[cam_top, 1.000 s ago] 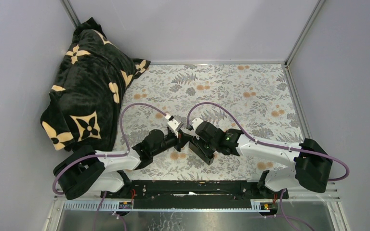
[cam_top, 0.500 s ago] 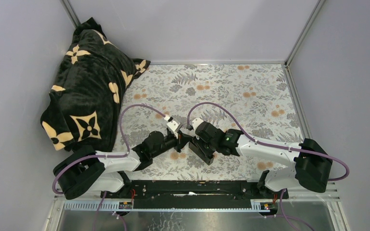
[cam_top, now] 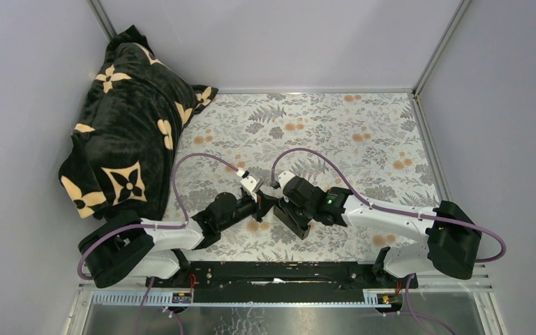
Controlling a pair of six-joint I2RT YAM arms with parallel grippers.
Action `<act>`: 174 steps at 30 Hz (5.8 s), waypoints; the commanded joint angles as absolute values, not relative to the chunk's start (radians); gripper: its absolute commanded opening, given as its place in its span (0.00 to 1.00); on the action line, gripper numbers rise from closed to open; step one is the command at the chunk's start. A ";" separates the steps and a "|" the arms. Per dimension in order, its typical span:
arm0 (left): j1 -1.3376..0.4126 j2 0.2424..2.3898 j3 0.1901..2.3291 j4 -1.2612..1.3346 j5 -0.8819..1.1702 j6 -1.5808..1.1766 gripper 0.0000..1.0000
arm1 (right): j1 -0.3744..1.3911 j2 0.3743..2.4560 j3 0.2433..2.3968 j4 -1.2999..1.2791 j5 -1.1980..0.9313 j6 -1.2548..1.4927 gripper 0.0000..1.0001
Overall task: Fold the paper box
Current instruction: Close the paper box at the center of the board.
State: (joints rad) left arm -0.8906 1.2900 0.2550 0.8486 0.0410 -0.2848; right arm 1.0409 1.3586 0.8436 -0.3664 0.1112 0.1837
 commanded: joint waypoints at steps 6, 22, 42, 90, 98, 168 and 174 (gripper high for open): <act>-0.902 1.296 0.226 0.853 0.022 -0.288 0.07 | 1.045 1.344 0.847 -0.369 0.141 0.210 0.25; -0.904 1.298 0.221 0.855 0.014 -0.288 0.07 | 1.043 1.300 0.851 -0.366 0.172 0.246 0.59; -0.925 1.278 0.226 0.805 -0.045 -0.301 0.07 | 1.044 1.059 0.803 -0.438 0.416 0.417 0.73; -1.090 1.241 0.376 0.441 -0.366 -0.395 0.06 | 1.023 0.909 0.486 -0.390 0.378 0.909 0.34; -1.102 1.242 0.394 0.405 -0.386 -0.408 0.06 | 0.927 0.933 0.480 -0.345 0.342 0.849 0.35; -1.118 1.299 0.532 0.195 -0.443 -0.453 0.06 | 0.701 1.119 0.575 -0.185 0.097 0.664 0.34; -1.118 1.297 0.538 0.170 -0.450 -0.465 0.06 | 0.682 1.056 0.620 -0.326 0.223 0.601 0.30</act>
State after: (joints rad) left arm -1.1069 1.2808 0.5266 0.2485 -0.4301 -0.4442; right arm 0.6933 1.1175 0.5529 -0.2382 0.1223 0.6662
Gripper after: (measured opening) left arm 0.063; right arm 0.325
